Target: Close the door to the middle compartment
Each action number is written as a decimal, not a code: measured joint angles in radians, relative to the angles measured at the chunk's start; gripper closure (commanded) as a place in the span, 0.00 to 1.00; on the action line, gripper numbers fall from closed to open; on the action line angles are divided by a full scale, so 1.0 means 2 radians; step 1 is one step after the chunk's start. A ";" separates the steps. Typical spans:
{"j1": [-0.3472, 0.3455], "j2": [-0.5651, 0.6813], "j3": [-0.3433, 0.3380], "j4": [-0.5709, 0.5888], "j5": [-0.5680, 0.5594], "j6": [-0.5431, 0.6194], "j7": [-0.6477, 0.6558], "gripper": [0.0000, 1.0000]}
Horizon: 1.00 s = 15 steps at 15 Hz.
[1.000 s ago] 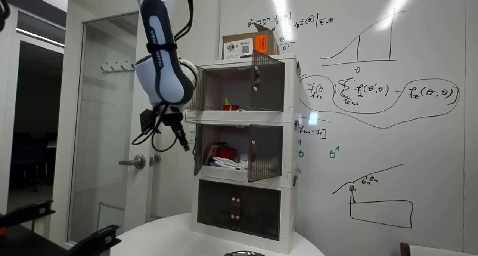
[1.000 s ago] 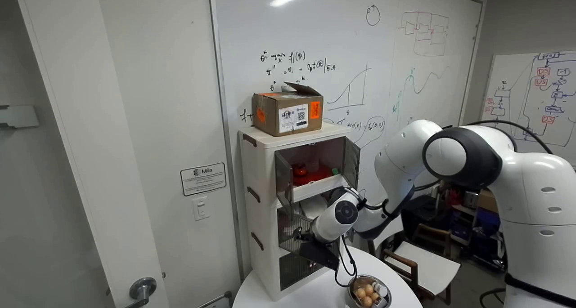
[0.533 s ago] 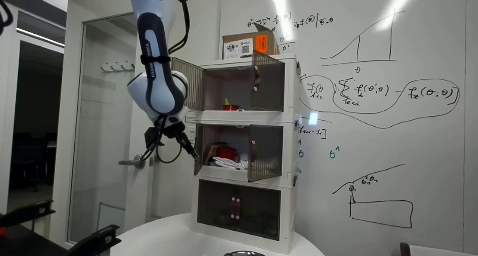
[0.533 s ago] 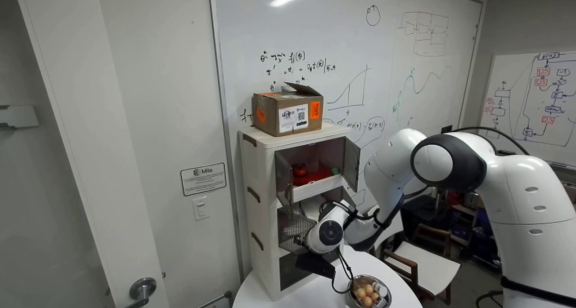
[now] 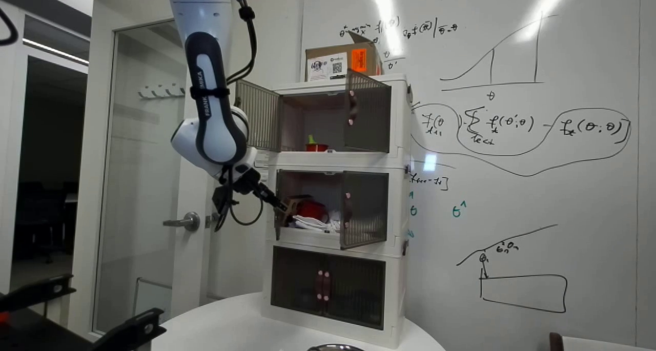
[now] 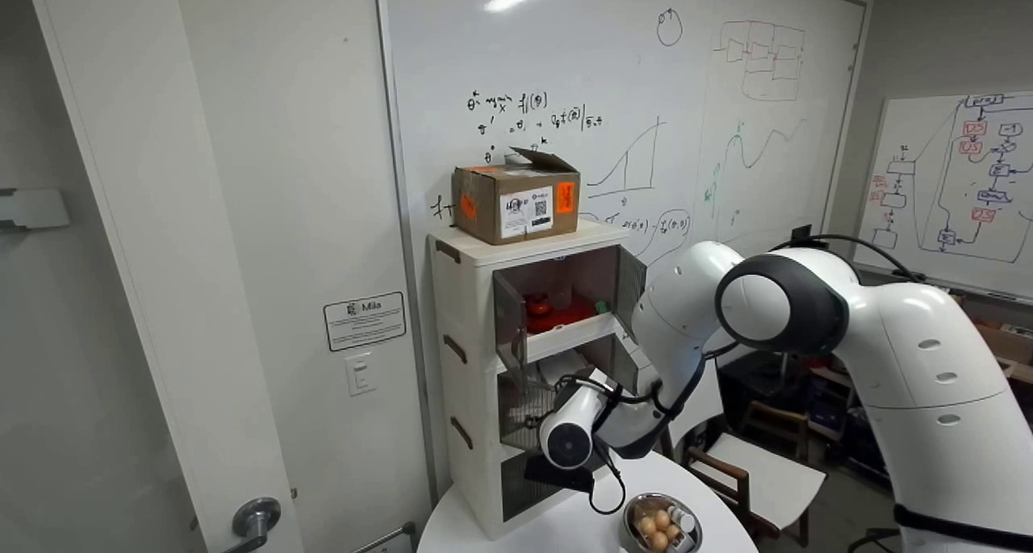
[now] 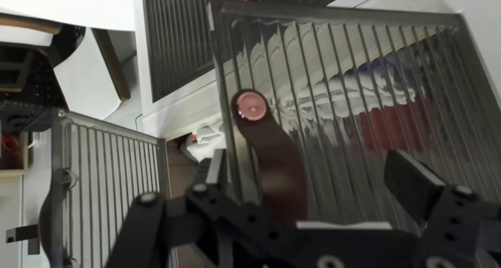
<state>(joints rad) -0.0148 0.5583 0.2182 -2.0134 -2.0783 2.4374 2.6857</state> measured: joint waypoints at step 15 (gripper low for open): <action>-0.008 0.015 -0.023 0.081 -0.032 0.062 -0.065 0.00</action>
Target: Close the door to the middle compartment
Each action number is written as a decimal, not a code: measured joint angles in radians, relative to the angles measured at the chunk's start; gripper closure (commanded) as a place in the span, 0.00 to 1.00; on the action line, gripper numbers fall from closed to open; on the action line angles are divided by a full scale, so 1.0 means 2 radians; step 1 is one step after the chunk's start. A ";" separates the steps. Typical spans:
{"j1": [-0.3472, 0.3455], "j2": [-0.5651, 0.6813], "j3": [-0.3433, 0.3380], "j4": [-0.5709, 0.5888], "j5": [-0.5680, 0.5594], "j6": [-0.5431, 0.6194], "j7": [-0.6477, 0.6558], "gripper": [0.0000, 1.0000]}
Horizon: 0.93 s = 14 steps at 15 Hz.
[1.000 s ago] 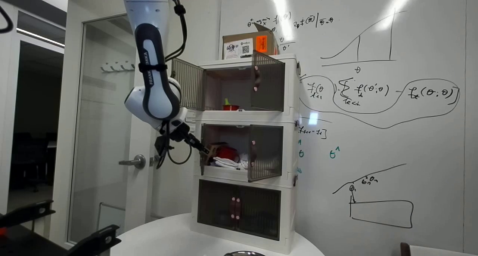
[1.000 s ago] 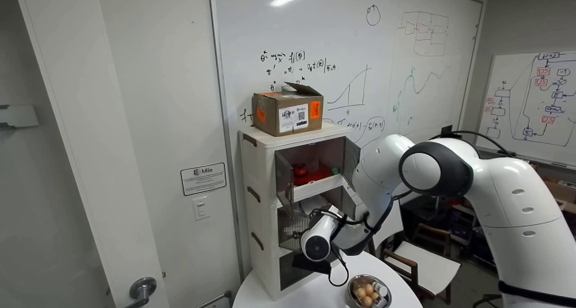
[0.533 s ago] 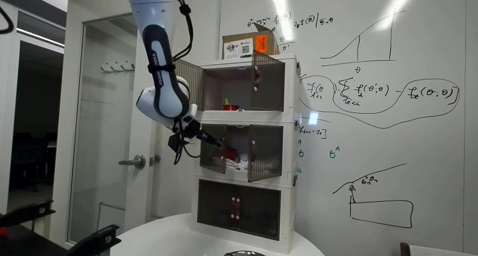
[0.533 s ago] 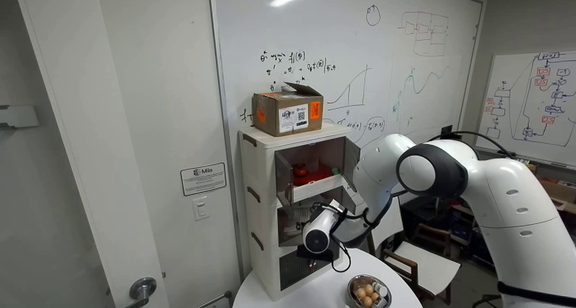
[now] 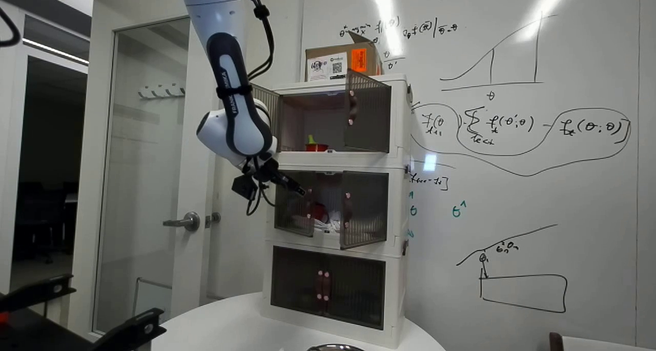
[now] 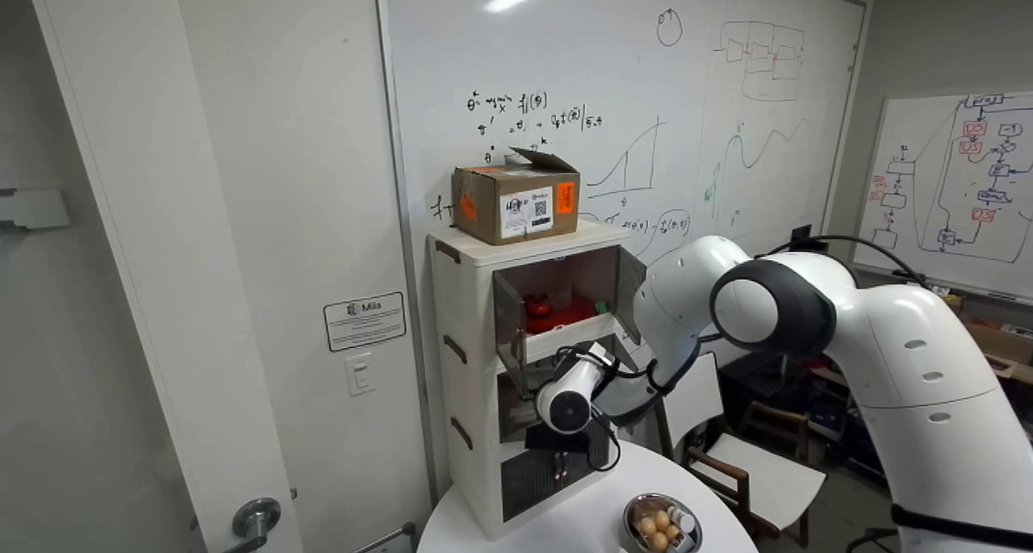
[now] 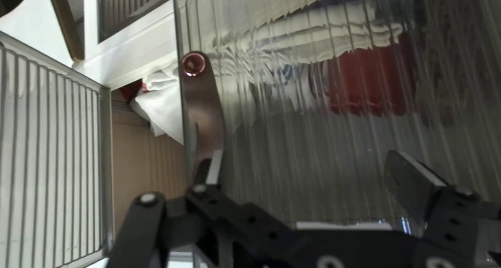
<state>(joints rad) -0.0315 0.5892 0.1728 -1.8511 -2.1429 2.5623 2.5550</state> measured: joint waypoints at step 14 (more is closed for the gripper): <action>-0.045 0.051 0.000 0.101 -0.103 0.137 -0.004 0.00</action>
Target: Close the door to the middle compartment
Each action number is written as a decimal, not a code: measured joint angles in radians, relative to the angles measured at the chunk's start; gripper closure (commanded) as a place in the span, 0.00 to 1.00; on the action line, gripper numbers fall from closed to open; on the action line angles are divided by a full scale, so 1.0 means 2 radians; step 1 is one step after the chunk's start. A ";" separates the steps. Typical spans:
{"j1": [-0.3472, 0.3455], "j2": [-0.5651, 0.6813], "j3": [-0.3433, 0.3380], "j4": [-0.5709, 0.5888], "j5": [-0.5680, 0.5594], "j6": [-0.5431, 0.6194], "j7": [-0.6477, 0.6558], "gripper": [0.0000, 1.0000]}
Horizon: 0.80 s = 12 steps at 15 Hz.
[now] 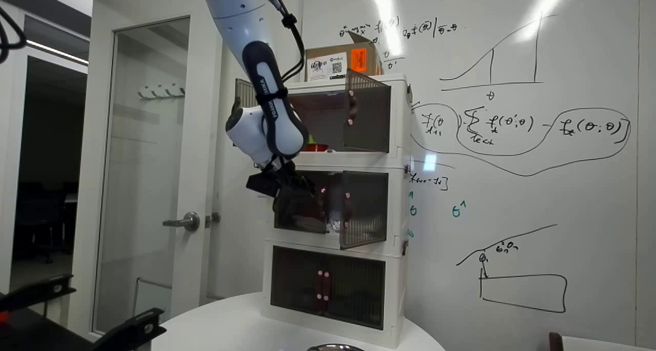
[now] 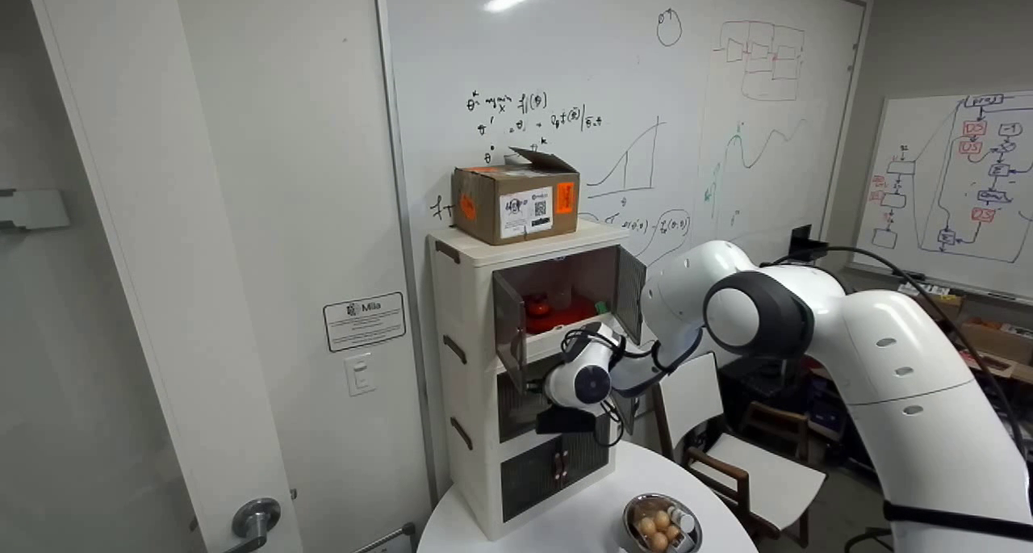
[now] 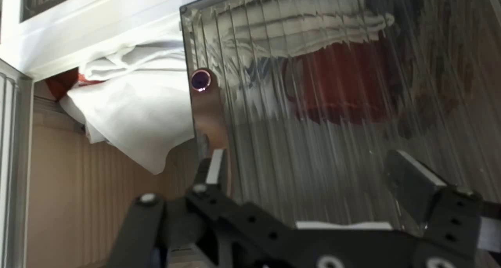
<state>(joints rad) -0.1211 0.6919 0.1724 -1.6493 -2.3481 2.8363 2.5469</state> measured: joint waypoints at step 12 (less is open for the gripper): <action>-0.005 0.005 0.013 -0.011 -0.039 0.045 0.009 0.00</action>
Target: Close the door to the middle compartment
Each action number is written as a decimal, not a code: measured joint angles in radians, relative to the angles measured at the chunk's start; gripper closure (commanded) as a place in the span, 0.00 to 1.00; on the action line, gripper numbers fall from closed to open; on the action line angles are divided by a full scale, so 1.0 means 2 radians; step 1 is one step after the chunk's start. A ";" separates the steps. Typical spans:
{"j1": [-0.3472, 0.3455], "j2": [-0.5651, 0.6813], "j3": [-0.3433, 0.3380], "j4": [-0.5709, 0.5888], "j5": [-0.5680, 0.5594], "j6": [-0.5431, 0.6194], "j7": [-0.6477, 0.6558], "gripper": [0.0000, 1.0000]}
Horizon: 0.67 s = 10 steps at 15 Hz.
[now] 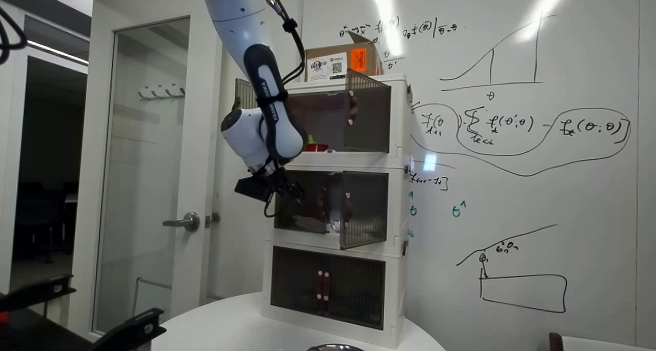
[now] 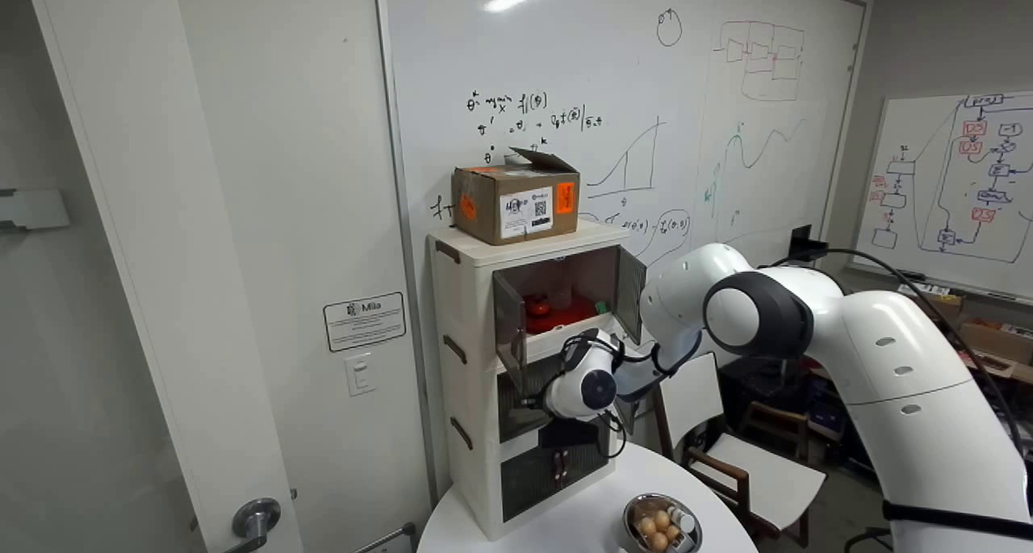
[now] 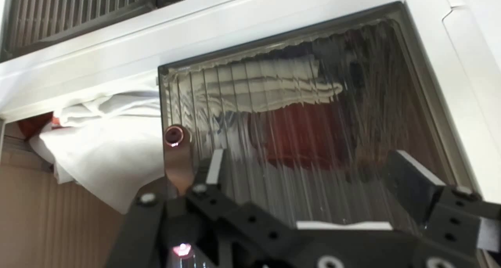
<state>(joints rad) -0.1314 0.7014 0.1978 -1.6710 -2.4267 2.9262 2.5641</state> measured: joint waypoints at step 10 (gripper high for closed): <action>-0.032 0.000 0.038 -0.042 -0.040 -0.011 0.031 0.00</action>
<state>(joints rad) -0.1962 0.7020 0.2741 -1.7542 -2.5073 2.9033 2.6266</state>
